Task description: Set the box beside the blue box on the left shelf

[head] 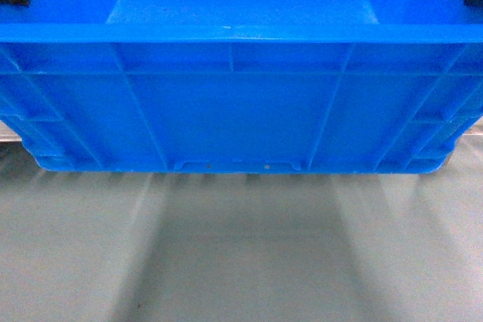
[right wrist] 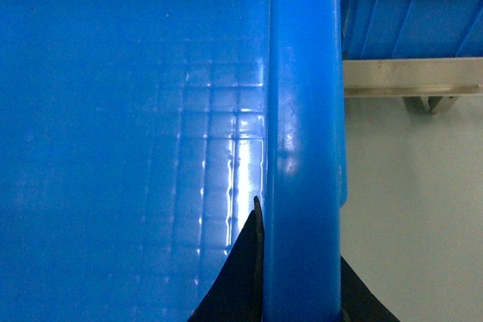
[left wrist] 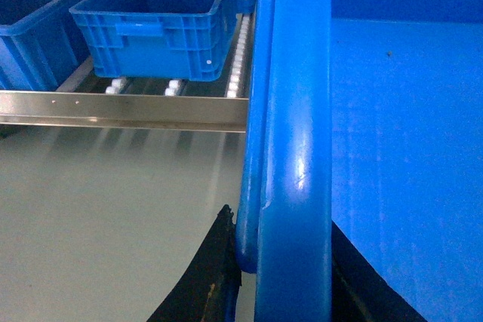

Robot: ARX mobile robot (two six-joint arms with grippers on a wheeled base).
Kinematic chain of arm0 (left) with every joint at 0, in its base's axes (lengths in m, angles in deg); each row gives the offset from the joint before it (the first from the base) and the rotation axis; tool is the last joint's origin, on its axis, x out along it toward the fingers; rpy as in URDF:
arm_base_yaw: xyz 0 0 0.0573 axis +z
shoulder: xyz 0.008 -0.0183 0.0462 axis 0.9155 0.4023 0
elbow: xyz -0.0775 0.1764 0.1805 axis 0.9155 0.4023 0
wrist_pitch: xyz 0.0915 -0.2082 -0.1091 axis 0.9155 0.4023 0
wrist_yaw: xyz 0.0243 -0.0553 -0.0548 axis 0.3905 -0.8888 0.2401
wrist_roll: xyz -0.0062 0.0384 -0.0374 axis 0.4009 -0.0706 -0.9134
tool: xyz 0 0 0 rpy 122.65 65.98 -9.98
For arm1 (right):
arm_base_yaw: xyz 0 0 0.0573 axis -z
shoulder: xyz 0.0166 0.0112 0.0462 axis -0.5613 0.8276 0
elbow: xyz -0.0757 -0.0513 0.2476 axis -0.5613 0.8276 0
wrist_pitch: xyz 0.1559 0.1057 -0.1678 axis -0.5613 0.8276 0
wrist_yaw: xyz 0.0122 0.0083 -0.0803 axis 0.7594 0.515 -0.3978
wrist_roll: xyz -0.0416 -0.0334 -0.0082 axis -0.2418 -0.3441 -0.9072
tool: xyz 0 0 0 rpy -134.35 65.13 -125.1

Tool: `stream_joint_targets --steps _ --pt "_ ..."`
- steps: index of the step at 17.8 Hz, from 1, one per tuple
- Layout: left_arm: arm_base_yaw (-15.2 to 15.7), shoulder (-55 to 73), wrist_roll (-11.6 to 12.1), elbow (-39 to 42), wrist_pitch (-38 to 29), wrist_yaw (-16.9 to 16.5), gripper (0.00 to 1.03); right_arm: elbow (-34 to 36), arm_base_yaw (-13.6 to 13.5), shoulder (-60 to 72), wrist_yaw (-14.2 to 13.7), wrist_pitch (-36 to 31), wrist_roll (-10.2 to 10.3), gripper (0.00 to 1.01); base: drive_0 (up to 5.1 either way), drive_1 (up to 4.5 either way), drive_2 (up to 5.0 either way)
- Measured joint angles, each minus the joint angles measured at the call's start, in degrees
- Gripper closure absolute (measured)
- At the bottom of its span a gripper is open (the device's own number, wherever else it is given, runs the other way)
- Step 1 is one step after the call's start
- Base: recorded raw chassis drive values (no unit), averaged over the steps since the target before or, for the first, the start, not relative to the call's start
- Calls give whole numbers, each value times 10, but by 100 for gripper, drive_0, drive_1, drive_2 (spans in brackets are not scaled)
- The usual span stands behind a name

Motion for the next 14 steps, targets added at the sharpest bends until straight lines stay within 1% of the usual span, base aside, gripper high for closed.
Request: stream_joint_targets --steps 14 --pt "0 0 0 1 -1 0 84 0 0 0 0 0 0 94 0 0 0"
